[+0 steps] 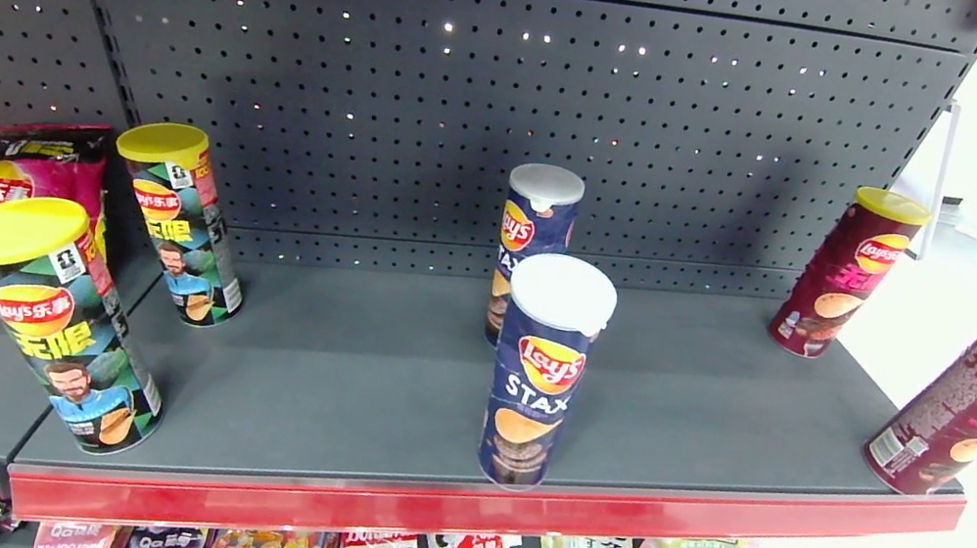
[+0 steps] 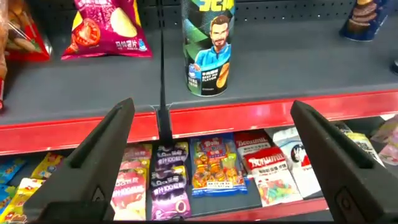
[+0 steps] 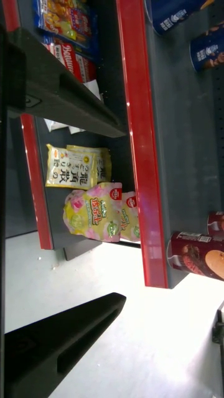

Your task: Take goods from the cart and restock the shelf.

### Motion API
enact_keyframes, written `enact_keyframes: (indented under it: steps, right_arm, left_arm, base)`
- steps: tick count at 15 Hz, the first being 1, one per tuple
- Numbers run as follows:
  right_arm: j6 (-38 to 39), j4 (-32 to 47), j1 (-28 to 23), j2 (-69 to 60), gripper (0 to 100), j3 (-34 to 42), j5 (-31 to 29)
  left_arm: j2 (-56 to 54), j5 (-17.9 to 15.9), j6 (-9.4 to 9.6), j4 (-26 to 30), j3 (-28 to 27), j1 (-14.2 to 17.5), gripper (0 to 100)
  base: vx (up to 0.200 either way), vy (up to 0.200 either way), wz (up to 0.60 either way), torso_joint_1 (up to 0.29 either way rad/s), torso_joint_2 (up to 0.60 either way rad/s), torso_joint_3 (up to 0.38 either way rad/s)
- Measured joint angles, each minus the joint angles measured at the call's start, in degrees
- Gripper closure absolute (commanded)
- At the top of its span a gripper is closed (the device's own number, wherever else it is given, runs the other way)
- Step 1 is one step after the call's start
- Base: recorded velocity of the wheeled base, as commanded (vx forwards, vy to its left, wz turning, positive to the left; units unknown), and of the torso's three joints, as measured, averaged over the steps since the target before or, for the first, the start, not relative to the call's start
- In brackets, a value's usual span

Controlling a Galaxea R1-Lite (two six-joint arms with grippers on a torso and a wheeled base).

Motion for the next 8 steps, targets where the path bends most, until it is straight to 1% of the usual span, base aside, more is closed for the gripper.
enact_keyframes:
  steps: [5,8]
  right_arm:
    - [0.00,0.00,0.00,0.00,0,0.00,0.02]
    - [-0.11,0.00,0.02,0.00,0,0.00,0.06]
  left_arm:
    - [0.00,0.06,0.00,0.02,0.00,0.00,0]
    - [0.00,0.09,0.00,0.00,0.00,0.00,0]
  base:
    - [0.000,0.000,0.00,0.000,0.00,0.000]
    - [0.000,0.000,0.60,0.004,0.00,0.005]
